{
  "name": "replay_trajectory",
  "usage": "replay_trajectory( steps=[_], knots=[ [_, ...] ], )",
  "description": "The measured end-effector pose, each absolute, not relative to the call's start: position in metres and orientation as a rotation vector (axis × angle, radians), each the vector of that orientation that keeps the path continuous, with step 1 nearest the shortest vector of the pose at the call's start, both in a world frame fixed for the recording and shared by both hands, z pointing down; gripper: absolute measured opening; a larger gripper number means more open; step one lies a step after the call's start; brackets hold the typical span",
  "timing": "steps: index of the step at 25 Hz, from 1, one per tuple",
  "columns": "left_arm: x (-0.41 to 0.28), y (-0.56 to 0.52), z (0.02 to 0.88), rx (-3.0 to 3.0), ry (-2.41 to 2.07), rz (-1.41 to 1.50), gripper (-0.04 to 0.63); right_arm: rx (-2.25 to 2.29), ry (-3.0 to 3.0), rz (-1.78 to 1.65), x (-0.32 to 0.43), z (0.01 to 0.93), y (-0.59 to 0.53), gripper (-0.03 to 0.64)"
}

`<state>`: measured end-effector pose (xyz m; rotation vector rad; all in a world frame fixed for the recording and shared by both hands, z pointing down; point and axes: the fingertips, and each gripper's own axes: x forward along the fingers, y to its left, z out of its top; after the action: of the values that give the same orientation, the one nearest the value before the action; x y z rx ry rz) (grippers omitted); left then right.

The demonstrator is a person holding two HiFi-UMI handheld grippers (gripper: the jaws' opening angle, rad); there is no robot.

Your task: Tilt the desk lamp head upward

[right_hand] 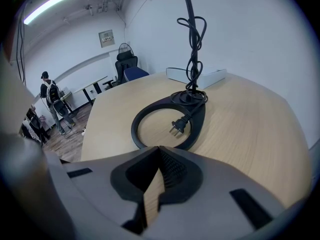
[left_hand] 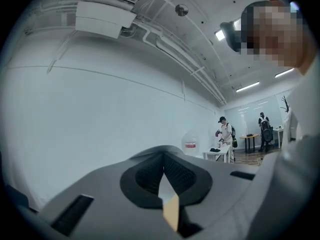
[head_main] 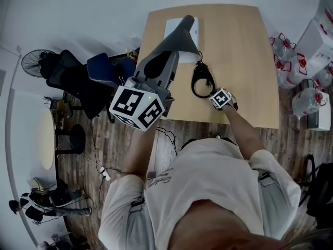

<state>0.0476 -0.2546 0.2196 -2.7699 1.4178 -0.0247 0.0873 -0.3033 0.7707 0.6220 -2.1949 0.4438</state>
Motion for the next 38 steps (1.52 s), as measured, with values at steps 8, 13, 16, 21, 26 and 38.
replay_trajectory(
  steps=[8, 13, 16, 21, 26, 38],
  knots=[
    [0.044, -0.249, 0.220, -2.808, 1.394, 0.070, 0.015, 0.609, -2.193, 0.447, 0.086, 0.770, -0.302, -0.005],
    [0.050, -0.244, 0.244, -2.830, 1.391, 0.057, 0.016, 0.640, -2.201, 0.461, 0.087, 0.771, -0.303, -0.005],
    [0.054, -0.242, 0.257, -2.840, 1.399, 0.040, 0.015, 0.638, -2.204, 0.455, 0.088, 0.771, -0.304, -0.005],
    [0.046, -0.240, 0.285, -2.855, 1.466, -0.011, 0.015, 0.642, -2.225, 0.453, 0.087, 0.770, -0.301, -0.005],
    [0.032, -0.233, 0.318, -2.937, 1.514, -0.030, 0.015, 0.764, -2.270, 0.473, 0.092, 0.766, -0.304, -0.006],
    [-0.027, -0.179, 0.348, -2.985, 1.532, -0.003, 0.016, 0.995, -2.481, 0.360, 0.092, 0.647, -0.241, -0.006]
  ],
)
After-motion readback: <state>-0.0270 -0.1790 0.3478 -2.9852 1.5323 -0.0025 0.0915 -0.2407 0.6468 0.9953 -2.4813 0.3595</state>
